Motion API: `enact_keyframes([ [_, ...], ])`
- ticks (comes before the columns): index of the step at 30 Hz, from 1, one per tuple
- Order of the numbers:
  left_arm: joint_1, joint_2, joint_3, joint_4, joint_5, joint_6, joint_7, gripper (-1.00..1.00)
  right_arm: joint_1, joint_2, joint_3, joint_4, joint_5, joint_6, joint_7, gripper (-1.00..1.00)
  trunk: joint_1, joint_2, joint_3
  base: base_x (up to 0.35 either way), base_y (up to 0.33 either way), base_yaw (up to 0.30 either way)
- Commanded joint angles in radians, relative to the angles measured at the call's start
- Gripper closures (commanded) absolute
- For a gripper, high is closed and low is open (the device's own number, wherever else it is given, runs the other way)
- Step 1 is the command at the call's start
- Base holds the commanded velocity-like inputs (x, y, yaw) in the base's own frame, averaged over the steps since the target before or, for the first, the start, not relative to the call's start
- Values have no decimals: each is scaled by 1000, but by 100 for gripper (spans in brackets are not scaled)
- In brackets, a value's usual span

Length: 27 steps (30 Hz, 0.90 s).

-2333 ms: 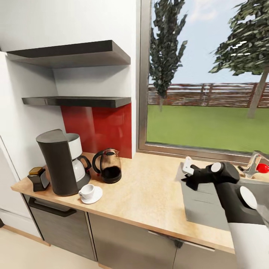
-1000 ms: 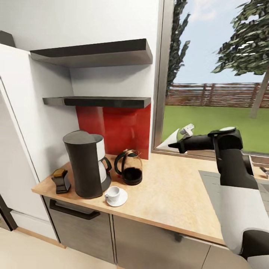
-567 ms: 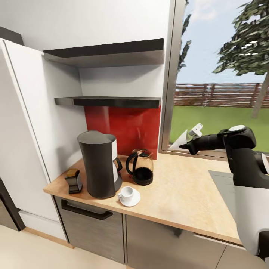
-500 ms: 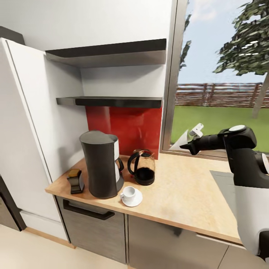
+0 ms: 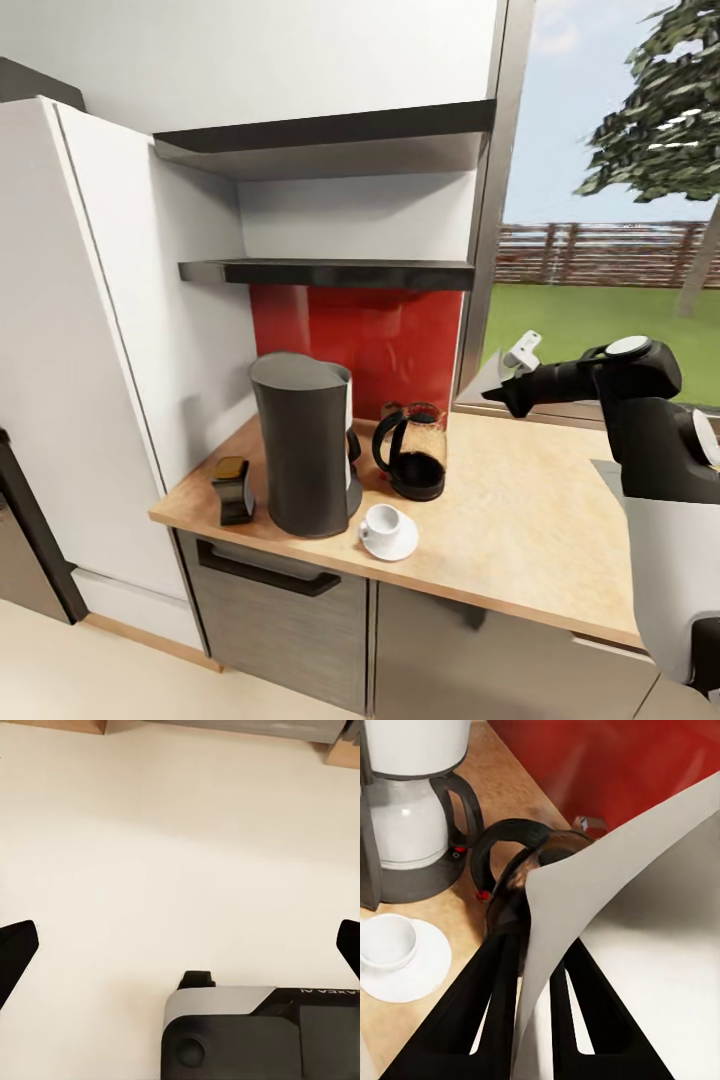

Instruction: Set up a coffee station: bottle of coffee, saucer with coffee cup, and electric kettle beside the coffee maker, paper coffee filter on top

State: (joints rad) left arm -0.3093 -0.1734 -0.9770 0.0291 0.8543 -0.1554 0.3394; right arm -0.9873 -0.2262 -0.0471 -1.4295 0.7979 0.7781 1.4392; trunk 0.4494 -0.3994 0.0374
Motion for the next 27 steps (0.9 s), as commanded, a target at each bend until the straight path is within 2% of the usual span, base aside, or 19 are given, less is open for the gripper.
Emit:
enact_keyframes([
  [1,-1,-1,-8,3,8,-4,0,-100,-1,1,0,-1,7,12,9,100,1,-1,-1,4,91,0],
  [11,-1,-1,-8,3,8,-4,0,-100,-1,7,2,0,6,14,-3,100,1,-1,-1,30,80,0],
  [15,-1,-1,-8,3,8,-4,0,-100,-1,8,2,2,2,16,-3,100,1,-1,-1,204,225,0],
  [18,-1,-1,-8,3,8,-4,0,-100,-1,22,3,3,2,16,-2,100,1,-1,-1,260,207,0],
  [23,-1,-1,-8,3,8,-4,0,-100,-1,29,3,3,1,15,0,100,1,-1,-1,263,206,0],
  [27,-1,-1,-8,3,8,-4,0,-100,0,31,3,15,-2,11,5,100,1,-1,-1,149,82,0],
])
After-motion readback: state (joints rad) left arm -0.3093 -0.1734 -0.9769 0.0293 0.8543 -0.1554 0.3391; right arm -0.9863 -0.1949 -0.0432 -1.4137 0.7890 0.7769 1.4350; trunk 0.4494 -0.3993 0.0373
